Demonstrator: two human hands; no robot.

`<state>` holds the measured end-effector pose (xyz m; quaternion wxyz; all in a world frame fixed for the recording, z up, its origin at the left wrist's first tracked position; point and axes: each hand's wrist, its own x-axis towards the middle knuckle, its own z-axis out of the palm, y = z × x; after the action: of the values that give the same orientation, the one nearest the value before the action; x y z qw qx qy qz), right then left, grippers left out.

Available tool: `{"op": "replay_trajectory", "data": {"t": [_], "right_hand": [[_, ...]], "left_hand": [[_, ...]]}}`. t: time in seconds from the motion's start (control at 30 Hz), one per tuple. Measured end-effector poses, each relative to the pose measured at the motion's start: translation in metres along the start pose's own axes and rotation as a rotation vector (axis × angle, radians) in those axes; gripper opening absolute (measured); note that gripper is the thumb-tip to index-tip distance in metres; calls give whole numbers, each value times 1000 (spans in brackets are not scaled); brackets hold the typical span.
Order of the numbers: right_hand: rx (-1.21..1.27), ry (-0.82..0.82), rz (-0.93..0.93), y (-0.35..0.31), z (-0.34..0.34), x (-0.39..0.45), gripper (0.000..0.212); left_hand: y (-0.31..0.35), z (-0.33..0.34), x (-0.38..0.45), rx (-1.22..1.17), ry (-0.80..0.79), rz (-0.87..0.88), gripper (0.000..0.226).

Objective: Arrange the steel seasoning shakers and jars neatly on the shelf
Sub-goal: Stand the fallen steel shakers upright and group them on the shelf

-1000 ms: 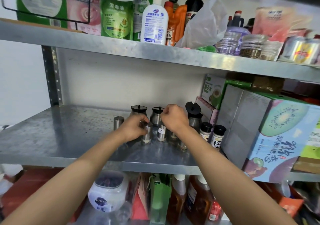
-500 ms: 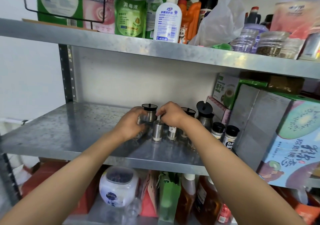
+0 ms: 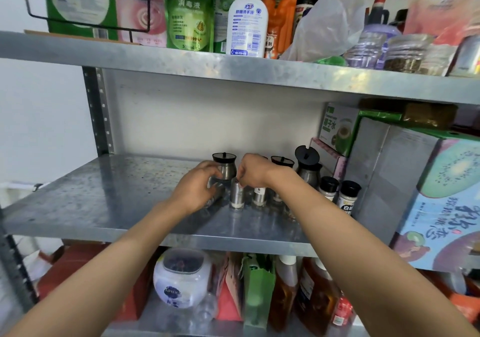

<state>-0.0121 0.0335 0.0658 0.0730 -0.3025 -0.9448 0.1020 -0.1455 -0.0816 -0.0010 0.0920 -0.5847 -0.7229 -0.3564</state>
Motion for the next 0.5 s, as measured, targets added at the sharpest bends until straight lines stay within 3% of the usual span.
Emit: {"op": "replay_trajectory", "data": {"t": [0.27,0.5], "right_hand": [[-259,98,2,-3,5,2,25],[-83,104,56,2,-3,0,26]], "left_hand": [[9,7,1,59,-7,13,23],[11,7,3,148,-72,10,23]]}}
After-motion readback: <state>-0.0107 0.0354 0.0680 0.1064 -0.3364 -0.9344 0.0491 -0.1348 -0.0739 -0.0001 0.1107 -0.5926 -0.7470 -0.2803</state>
